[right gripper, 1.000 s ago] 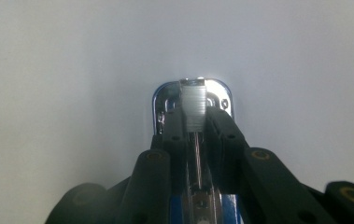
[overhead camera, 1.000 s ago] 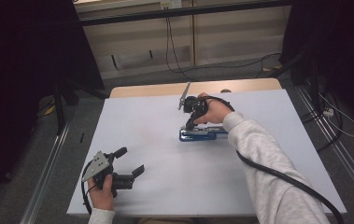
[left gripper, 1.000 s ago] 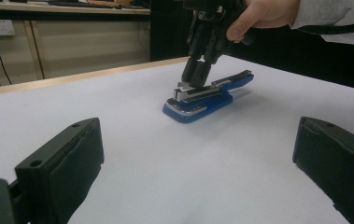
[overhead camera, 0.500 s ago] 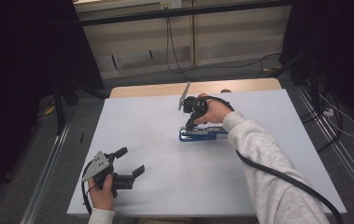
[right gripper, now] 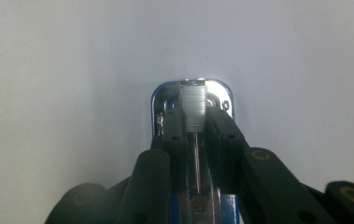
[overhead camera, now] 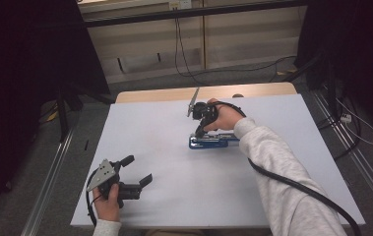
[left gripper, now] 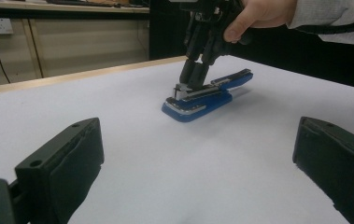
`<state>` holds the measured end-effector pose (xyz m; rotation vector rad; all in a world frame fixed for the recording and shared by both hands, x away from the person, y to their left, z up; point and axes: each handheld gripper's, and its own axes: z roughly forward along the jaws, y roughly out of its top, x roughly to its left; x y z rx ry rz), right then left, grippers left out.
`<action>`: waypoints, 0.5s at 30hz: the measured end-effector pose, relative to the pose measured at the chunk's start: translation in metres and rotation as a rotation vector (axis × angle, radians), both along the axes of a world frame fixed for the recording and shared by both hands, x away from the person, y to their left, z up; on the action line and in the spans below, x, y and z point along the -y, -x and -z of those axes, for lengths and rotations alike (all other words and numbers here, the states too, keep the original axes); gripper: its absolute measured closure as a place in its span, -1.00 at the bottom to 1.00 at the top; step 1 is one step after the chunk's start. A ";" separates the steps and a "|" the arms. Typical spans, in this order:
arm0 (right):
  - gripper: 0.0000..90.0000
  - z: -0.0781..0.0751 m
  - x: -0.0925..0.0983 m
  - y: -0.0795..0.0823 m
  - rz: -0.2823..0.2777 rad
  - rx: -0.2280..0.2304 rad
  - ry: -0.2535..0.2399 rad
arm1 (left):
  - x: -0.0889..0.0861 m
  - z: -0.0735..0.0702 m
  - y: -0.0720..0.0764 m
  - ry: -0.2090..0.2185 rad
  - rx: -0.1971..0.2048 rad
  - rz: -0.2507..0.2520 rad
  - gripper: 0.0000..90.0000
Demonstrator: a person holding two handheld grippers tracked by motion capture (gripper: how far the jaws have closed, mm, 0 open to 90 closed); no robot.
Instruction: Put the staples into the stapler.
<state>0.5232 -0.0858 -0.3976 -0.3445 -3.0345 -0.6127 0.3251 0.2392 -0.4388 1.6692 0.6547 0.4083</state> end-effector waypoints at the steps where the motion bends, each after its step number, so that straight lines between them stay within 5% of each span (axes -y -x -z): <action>1: 0.74 0.000 0.000 0.000 0.003 -0.001 -0.001 | 0.000 0.000 0.000 0.000 -0.003 -0.001 -0.96; 6: 0.72 0.002 -0.001 -0.001 -0.002 0.006 -0.013 | 0.000 0.000 0.000 0.001 -0.003 0.000 -0.96; 15: 0.32 0.000 0.005 0.001 0.049 0.020 -0.041 | 0.001 0.000 -0.001 0.008 -0.002 -0.007 -0.96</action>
